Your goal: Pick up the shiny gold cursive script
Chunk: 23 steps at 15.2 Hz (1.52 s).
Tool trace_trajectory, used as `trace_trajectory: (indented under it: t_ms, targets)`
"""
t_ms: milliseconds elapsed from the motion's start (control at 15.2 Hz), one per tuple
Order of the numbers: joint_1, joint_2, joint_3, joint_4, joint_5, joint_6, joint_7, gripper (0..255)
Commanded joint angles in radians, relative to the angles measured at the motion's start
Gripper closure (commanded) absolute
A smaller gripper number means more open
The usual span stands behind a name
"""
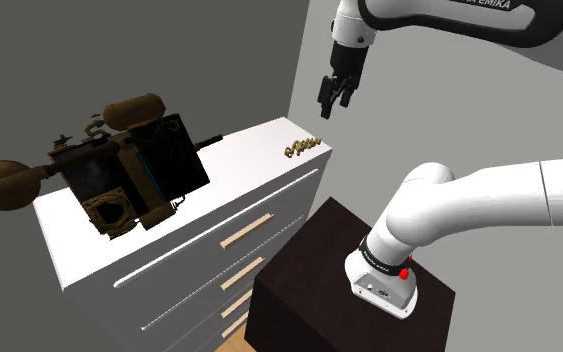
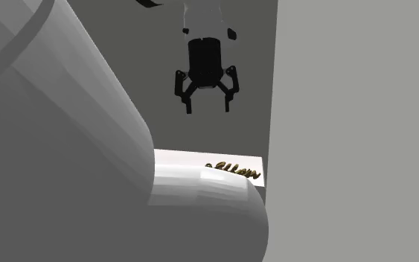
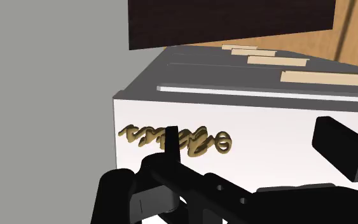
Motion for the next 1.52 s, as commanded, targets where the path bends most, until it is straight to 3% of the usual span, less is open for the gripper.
trace_trajectory:
  t_ms: [0, 462, 858, 1452]
  targets:
    - [0.0, 0.0, 0.0, 0.0, 0.0, 0.0, 0.0, 0]
    - [0.058, 0.042, -0.057, -0.199, -0.143, 0.331, -0.225, 0]
    - [0.086, 0.168, -0.119, -0.31, -0.281, 0.659, -0.387, 0]
    - [0.072, 0.231, -0.129, -0.378, -0.317, 0.789, -0.358, 0]
